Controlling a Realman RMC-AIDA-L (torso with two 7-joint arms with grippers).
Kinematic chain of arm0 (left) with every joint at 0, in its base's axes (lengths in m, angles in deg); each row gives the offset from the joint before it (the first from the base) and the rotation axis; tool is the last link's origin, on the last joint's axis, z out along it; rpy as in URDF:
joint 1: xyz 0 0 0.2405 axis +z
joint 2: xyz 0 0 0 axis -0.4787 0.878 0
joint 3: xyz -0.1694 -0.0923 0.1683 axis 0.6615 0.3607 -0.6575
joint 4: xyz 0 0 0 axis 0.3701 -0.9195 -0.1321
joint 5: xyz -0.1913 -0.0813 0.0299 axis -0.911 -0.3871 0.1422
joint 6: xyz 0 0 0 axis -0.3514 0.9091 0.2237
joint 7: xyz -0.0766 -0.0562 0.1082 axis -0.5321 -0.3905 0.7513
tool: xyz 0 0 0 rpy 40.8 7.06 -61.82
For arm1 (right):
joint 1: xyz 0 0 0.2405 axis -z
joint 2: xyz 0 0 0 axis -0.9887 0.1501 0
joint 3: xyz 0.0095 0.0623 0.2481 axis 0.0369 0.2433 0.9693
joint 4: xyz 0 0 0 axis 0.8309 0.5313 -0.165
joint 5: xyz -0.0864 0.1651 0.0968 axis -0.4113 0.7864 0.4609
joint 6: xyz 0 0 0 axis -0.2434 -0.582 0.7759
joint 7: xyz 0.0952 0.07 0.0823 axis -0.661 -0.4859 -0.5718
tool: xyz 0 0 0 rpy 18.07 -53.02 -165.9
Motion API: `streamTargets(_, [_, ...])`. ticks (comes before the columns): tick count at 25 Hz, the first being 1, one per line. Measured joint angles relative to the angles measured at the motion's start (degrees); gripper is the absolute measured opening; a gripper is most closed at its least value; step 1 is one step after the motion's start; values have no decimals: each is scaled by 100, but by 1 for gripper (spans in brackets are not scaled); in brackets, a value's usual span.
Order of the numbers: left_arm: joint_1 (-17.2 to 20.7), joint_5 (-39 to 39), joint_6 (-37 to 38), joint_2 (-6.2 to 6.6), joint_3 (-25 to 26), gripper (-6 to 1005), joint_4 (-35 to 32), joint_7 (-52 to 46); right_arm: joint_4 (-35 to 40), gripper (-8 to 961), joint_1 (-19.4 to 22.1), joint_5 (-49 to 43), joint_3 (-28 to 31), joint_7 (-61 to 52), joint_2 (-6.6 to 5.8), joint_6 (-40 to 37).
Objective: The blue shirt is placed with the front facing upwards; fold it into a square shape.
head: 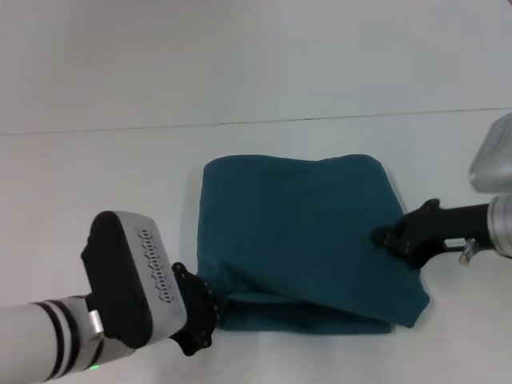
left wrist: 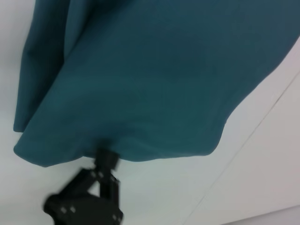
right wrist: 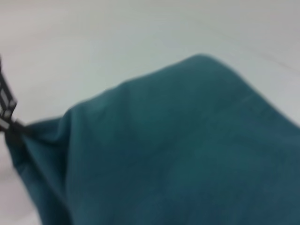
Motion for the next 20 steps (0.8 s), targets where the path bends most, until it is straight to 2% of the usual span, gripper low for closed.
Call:
streamTargets(6, [63, -113, 281, 3, 229, 19, 3, 3, -96, 48, 29, 201, 713, 153, -17, -12])
streamTargets(20, [165, -136, 671, -6, 337, 19, -1, -63, -374, 100, -39, 451, 1207, 224, -25, -22])
